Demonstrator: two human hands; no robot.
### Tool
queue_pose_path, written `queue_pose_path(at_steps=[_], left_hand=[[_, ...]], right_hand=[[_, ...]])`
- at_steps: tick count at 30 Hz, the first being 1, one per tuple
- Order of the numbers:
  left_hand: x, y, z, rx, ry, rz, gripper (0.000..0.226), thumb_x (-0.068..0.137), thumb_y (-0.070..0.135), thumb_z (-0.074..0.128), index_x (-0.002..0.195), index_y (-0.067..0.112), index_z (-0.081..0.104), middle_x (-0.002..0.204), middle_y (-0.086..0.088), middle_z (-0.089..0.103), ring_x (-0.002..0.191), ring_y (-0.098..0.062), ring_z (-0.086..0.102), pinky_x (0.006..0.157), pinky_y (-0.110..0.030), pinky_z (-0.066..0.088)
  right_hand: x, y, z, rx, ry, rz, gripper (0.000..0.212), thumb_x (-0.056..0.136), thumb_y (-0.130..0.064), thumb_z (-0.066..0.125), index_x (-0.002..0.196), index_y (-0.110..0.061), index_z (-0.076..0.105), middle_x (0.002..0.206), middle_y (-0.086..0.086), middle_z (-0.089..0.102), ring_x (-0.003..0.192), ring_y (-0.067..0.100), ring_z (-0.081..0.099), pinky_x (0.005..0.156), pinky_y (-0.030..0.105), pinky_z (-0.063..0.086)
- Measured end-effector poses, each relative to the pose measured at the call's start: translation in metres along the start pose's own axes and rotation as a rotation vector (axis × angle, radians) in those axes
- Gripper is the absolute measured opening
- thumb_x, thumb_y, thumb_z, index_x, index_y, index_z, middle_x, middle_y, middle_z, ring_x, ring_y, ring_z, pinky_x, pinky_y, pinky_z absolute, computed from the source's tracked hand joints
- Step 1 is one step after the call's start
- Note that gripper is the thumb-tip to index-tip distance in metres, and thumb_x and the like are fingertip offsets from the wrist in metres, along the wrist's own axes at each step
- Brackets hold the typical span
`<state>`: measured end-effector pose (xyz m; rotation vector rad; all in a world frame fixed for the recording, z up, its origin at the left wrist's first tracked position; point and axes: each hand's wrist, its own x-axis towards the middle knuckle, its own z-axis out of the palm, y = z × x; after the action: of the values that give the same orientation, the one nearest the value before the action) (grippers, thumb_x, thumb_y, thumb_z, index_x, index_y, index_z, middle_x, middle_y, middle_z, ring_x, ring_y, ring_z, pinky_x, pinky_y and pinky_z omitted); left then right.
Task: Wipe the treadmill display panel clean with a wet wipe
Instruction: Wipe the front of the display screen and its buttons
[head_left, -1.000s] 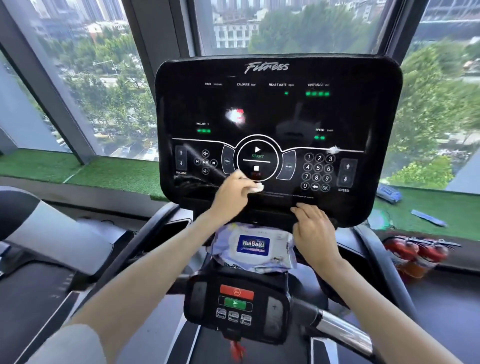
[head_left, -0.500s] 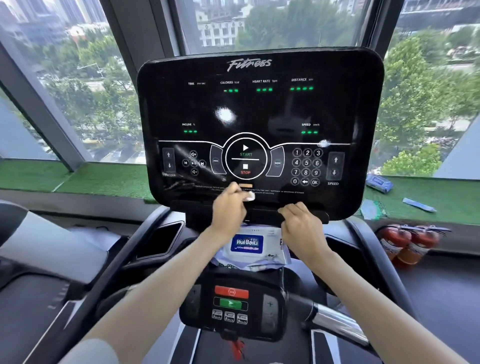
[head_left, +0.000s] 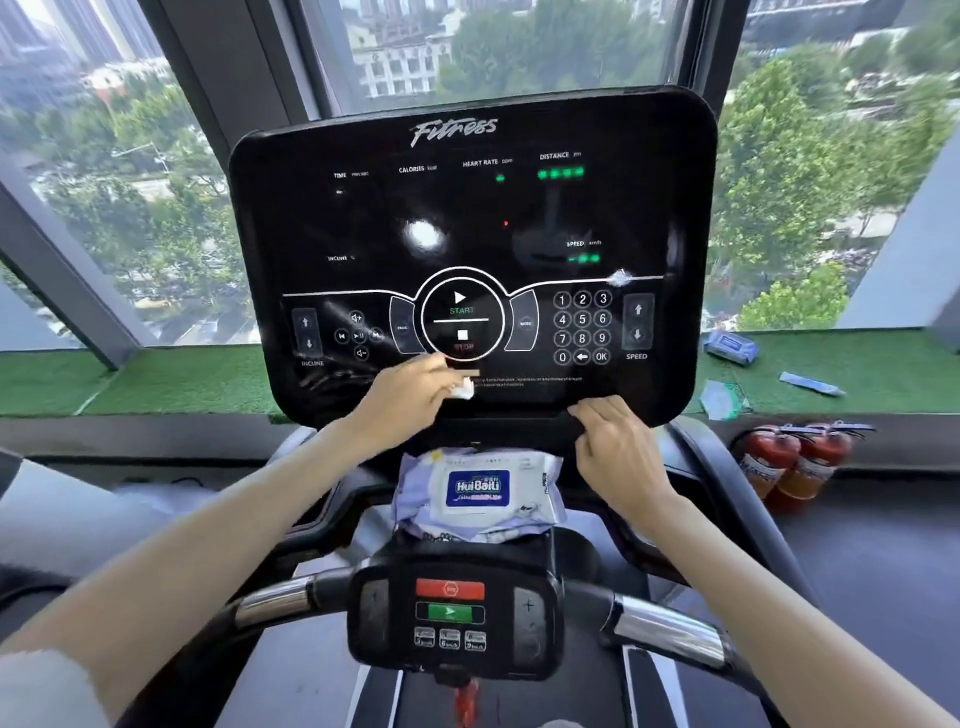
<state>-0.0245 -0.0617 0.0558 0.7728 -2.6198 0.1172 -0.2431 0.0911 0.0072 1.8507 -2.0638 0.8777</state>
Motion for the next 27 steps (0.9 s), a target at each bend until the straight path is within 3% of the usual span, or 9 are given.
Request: queue_pose_path(at_steps=[2,6,10,14,16,18,20,24,27], left_hand=[[-0.007,-0.003,0.009,0.090,-0.091,0.148,0.024,0.073,-0.006,0.066,0.088,0.013,0.069,0.083,0.000,0.059,0.079,-0.020,0.061,0.051,-0.028,0.049],[0.017,0.014,0.022,0.016,-0.138,0.192,0.027,0.076,-0.009,0.060,0.089,0.012,0.071,0.082,-0.002,0.057,0.076,-0.024,0.059,0.056,-0.032,0.048],[0.045,0.053,0.033,0.050,-0.146,0.406,0.034,0.068,-0.015,0.059,0.086,0.013,0.065,0.078,0.000,0.051,0.075,-0.019,0.051,0.045,-0.026,0.032],[0.077,0.076,0.032,0.026,-0.039,0.530,0.032,0.066,-0.016,0.061,0.082,0.012,0.061,0.079,-0.001,0.051,0.075,-0.016,0.048,0.048,-0.030,0.042],[0.094,0.075,0.024,-0.049,0.157,0.376,0.029,0.070,-0.013,0.059,0.085,0.011,0.063,0.082,-0.003,0.053,0.076,-0.016,0.048,0.053,-0.030,0.047],[0.107,0.067,0.008,-0.179,0.424,0.078,0.022,0.077,-0.009,0.057,0.087,0.009,0.065,0.084,-0.005,0.053,0.077,-0.013,0.048,0.057,-0.027,0.046],[0.109,0.062,-0.003,-0.226,0.522,-0.001,0.020,0.078,-0.008,0.057,0.089,0.007,0.065,0.084,-0.007,0.052,0.077,-0.013,0.048,0.059,-0.024,0.045],[0.076,0.077,0.020,-0.098,0.097,0.418,0.029,0.075,-0.009,0.058,0.094,0.012,0.064,0.087,-0.006,0.052,0.079,-0.019,0.053,0.052,-0.031,0.050],[0.067,0.084,0.046,-0.066,-0.130,0.457,0.034,0.081,-0.009,0.053,0.106,0.014,0.062,0.094,-0.004,0.049,0.088,-0.017,0.049,0.061,-0.034,0.051]], right_hand=[[-0.001,-0.001,0.001,0.002,-0.006,0.007,0.035,0.065,0.007,0.054,0.096,0.003,0.069,0.089,0.011,0.069,0.083,0.030,0.060,0.069,0.034,0.055],[-0.003,0.003,-0.001,0.017,-0.011,-0.011,0.039,0.062,0.011,0.060,0.099,0.002,0.069,0.096,0.011,0.069,0.090,0.029,0.061,0.072,0.032,0.056],[-0.012,0.006,-0.008,0.025,0.012,0.020,0.040,0.063,0.014,0.059,0.101,0.003,0.068,0.106,0.015,0.066,0.100,0.028,0.060,0.074,0.030,0.053],[-0.018,0.011,-0.014,0.016,0.009,0.037,0.040,0.063,0.013,0.059,0.101,0.002,0.067,0.110,0.014,0.064,0.102,0.029,0.059,0.071,0.032,0.055],[-0.018,0.013,-0.018,-0.014,0.031,0.038,0.042,0.061,0.013,0.061,0.101,0.000,0.067,0.108,0.012,0.066,0.101,0.027,0.060,0.072,0.028,0.053],[-0.018,0.012,-0.022,-0.034,0.059,0.062,0.041,0.060,0.013,0.063,0.099,0.000,0.068,0.104,0.010,0.068,0.099,0.026,0.061,0.074,0.026,0.051],[-0.018,0.012,-0.022,-0.046,0.076,0.089,0.040,0.058,0.013,0.065,0.096,0.000,0.069,0.098,0.009,0.069,0.092,0.026,0.062,0.070,0.026,0.052],[-0.021,0.009,-0.020,-0.060,0.059,0.111,0.037,0.055,0.012,0.067,0.089,-0.002,0.070,0.093,0.008,0.070,0.083,0.027,0.063,0.062,0.026,0.051],[-0.024,0.007,-0.019,-0.054,0.027,0.144,0.036,0.056,0.010,0.066,0.090,-0.002,0.069,0.101,0.009,0.069,0.087,0.026,0.063,0.062,0.025,0.052]])
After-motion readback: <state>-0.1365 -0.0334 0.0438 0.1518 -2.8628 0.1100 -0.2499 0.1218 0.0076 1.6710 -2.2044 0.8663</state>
